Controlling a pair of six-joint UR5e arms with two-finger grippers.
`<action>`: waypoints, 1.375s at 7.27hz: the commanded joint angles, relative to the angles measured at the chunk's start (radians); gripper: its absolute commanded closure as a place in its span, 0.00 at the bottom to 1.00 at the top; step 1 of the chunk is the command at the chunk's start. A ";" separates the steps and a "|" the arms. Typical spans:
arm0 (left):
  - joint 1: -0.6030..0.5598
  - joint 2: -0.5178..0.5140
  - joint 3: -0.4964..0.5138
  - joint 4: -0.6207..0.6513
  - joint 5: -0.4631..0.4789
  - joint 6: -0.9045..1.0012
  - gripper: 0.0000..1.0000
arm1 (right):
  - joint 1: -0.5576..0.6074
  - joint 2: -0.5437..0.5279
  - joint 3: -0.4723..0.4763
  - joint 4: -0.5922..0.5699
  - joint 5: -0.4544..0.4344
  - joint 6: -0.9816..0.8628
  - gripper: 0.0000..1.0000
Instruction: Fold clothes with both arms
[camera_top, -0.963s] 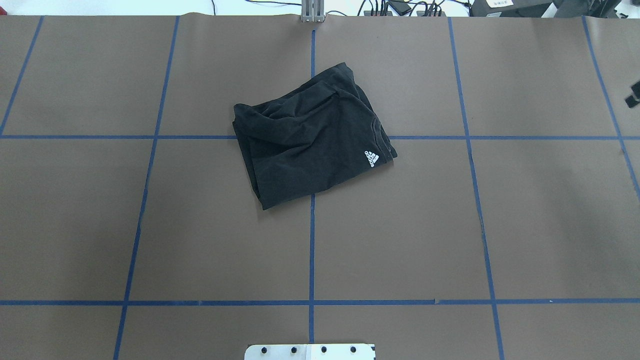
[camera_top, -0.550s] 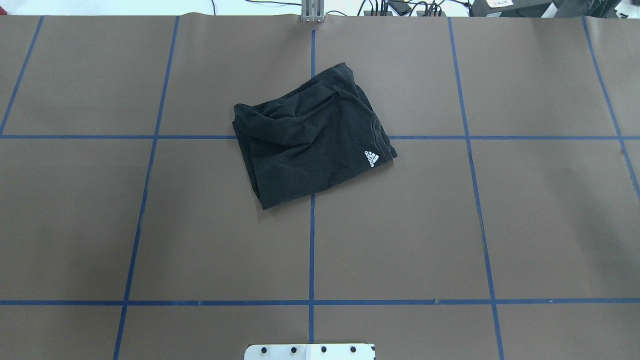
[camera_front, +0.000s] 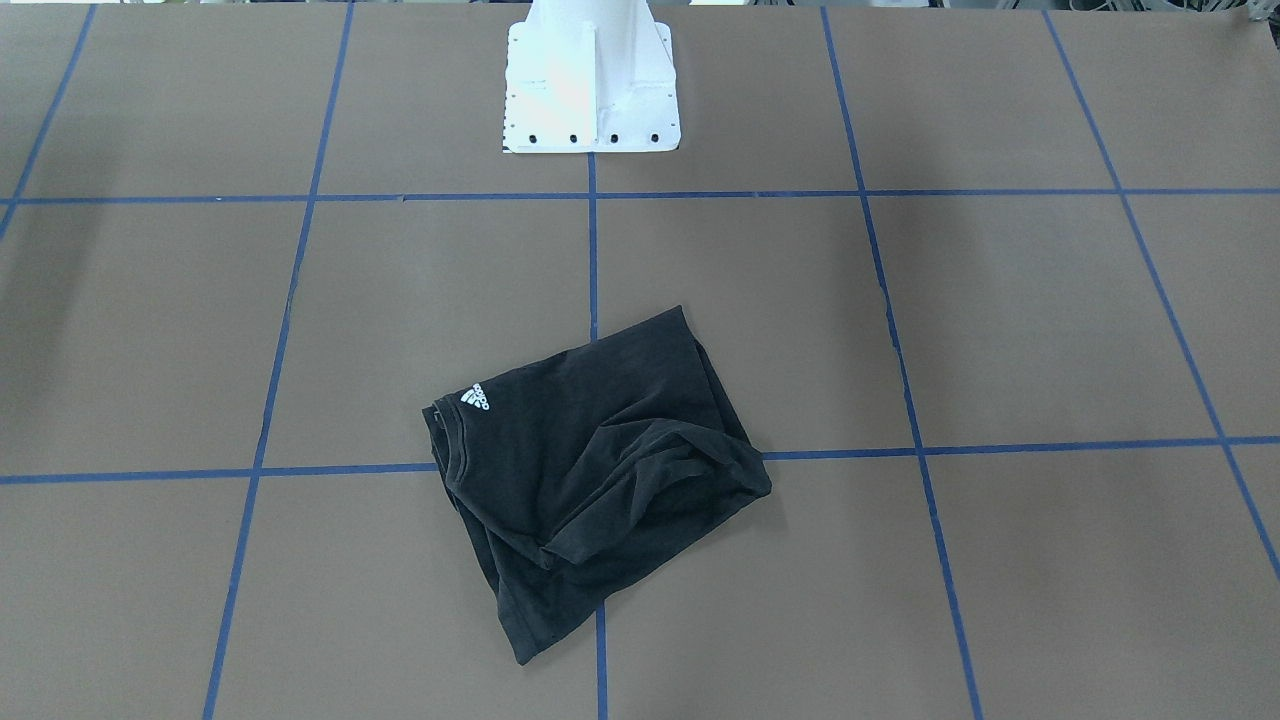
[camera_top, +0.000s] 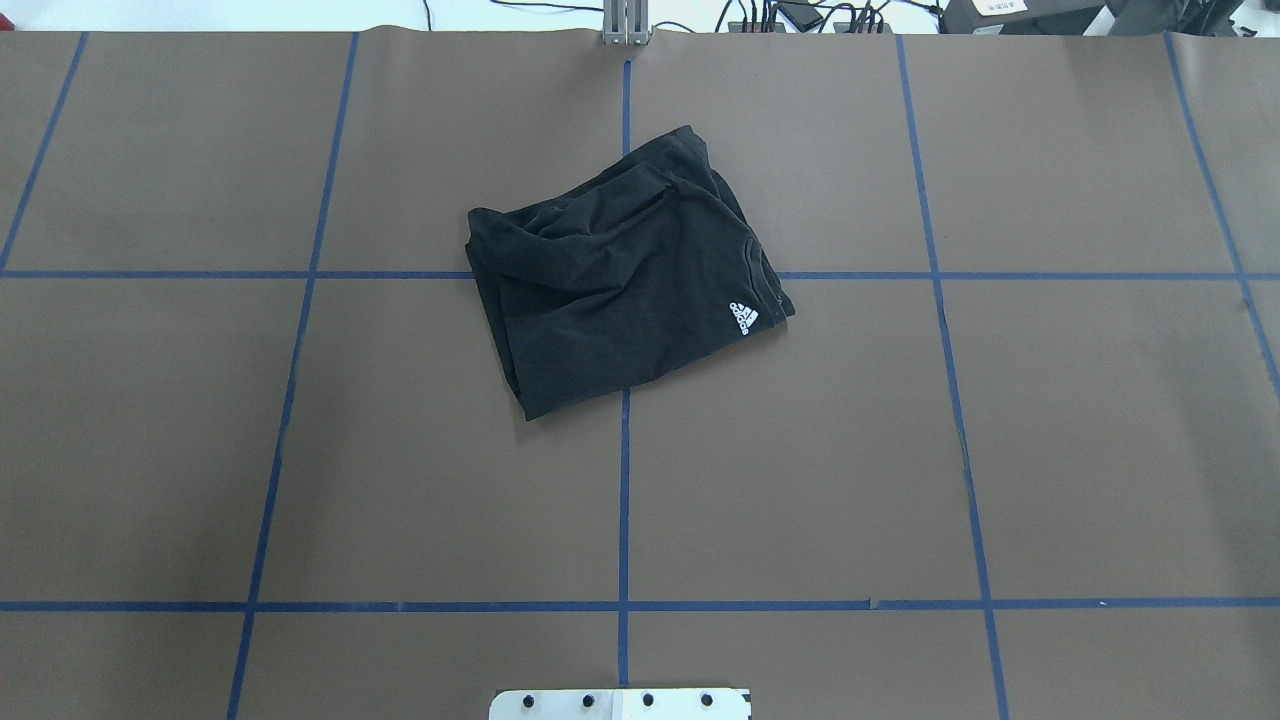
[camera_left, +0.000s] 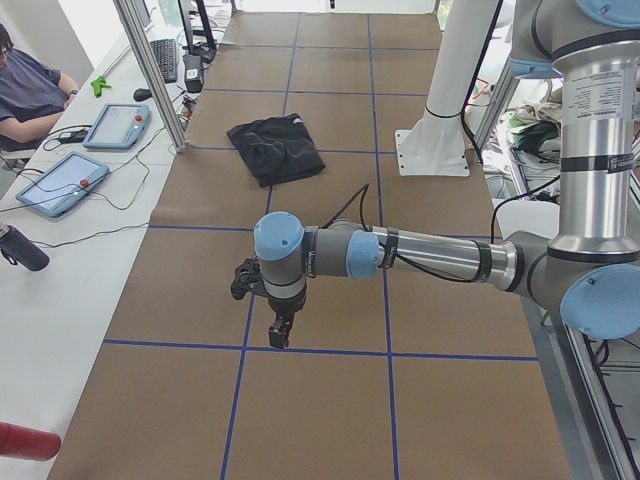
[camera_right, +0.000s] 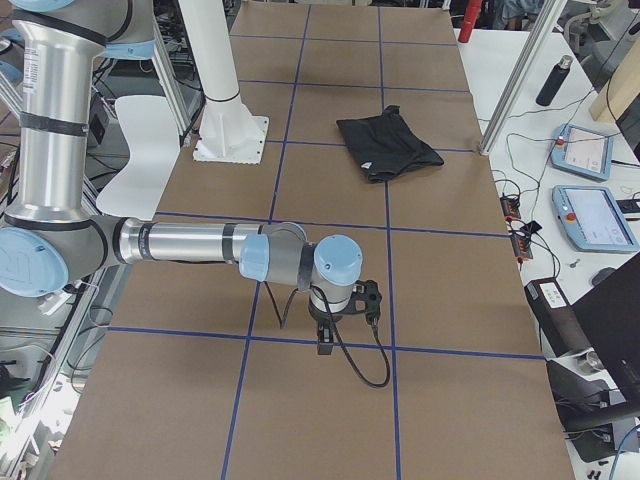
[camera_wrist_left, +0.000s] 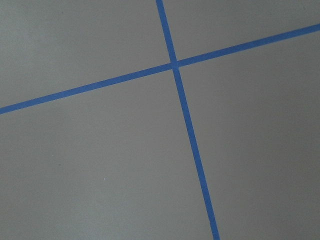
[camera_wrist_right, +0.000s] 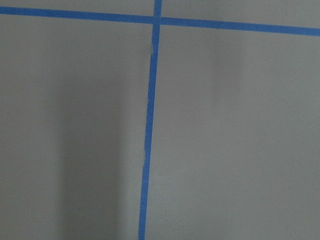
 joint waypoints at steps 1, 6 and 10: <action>0.001 0.005 -0.003 0.000 0.007 0.002 0.00 | 0.001 -0.005 0.000 0.002 -0.037 -0.005 0.00; 0.002 0.002 -0.008 -0.002 0.002 0.000 0.00 | 0.001 -0.009 -0.006 0.002 -0.050 0.001 0.00; 0.002 0.001 -0.008 -0.002 0.004 0.000 0.00 | 0.001 -0.008 0.002 0.002 -0.048 0.001 0.00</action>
